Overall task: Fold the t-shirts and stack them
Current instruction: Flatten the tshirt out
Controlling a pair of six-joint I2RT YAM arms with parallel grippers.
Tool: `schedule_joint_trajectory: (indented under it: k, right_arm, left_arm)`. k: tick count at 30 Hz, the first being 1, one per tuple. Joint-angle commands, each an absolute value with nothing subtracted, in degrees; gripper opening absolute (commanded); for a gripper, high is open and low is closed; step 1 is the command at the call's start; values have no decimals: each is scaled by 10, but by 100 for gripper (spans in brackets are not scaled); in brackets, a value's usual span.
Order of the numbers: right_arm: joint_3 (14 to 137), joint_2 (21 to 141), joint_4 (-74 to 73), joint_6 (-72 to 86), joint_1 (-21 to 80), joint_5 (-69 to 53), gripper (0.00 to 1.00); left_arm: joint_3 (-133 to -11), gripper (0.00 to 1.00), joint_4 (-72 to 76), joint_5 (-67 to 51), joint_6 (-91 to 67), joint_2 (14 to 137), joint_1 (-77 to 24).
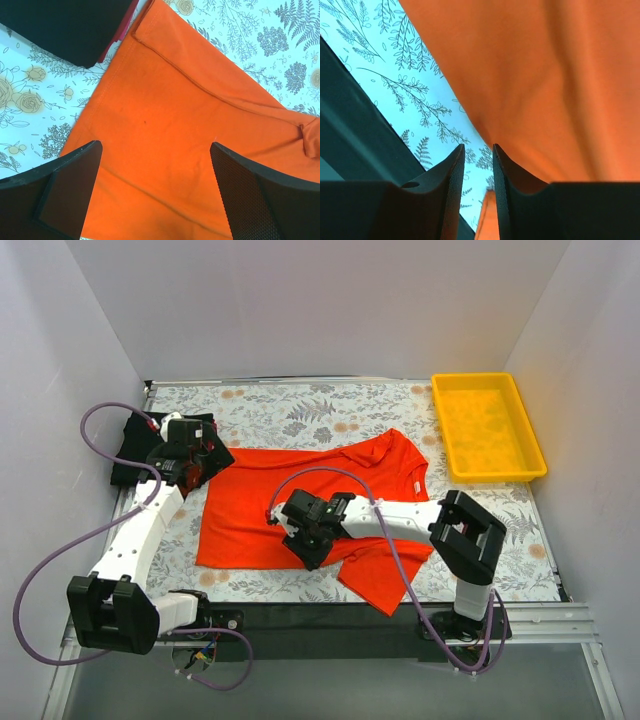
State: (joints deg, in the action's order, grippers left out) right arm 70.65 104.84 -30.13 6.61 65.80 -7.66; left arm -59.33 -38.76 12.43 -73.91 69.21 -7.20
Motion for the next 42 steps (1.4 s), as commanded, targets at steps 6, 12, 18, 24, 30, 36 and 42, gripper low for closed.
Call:
schedule_joint_trajectory:
  k: [6,12,18,24,30,36,42]
  right_arm:
    - [759,977,-334,46,587,-43,34]
    - [754,1005,-319,32,589,-86,32]
    - [746,1049,-294,28,594,-81,31]
    - [715,1064,-293,28,613,-93,31]
    - [679,1057,-301,32,635,-141,32]
    - [687,1060,-326,25,659,-164,32]
    - [712,1032,-338,24,653,-112,32]
  left_arm:
    - [-583,83,-372,106,-750,719,-70]
    - [-580,83,-373,107,-750,720,-70]
    - [-582,83,-381,112,-744,715,-70]
    - [-582,83,-381,112,-744,715,-70]
    - [-577,83,-379,112,-747,712,-70]
    - [-577,83,-378,110,-750,715,-70]
    - [-573,83,-373,113,-751,722,-70]
